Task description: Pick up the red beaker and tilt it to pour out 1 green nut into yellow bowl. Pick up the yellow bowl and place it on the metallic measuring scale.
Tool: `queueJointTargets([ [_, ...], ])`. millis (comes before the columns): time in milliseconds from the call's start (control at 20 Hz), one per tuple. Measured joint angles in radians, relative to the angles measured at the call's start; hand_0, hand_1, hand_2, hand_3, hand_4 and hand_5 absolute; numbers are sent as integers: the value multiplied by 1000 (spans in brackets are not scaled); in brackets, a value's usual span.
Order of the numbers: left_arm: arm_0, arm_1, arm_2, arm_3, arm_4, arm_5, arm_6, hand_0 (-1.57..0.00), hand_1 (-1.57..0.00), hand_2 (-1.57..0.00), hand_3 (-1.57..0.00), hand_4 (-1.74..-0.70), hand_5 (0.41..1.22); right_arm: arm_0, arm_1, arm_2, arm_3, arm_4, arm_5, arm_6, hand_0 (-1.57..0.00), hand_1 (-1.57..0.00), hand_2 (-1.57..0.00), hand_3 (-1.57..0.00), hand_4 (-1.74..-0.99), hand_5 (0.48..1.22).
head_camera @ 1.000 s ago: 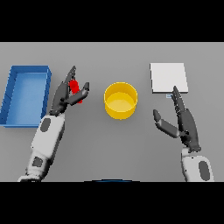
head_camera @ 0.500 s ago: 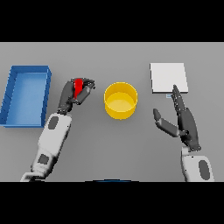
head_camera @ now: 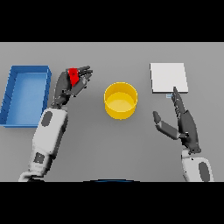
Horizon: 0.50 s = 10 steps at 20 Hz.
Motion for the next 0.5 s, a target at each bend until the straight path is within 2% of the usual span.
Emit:
queueJointTargets([
  [350, -40, 63, -43, -28, -68, -36, 60, -1556, -1557, -1558, -1553, -1724, 1139, -14, -6, 4, 27, 34, -17, -45, 1, 1, 1, 1, -1219, 661],
  [400, -56, 78, -41, -23, -73, -44, 74, -1559, -1560, -1561, -1556, -1727, 1138, -29, 0, 4, 34, 36, -22, -26, 1, 1, 1, 1, -1213, 662],
  [500, -65, 99, -89, -28, -135, -52, 73, -1563, -1564, -1564, -1562, -1732, 1129, -21, -7, 5, 26, 47, -27, -39, 1, 1, 1, 1, -1202, 662],
])
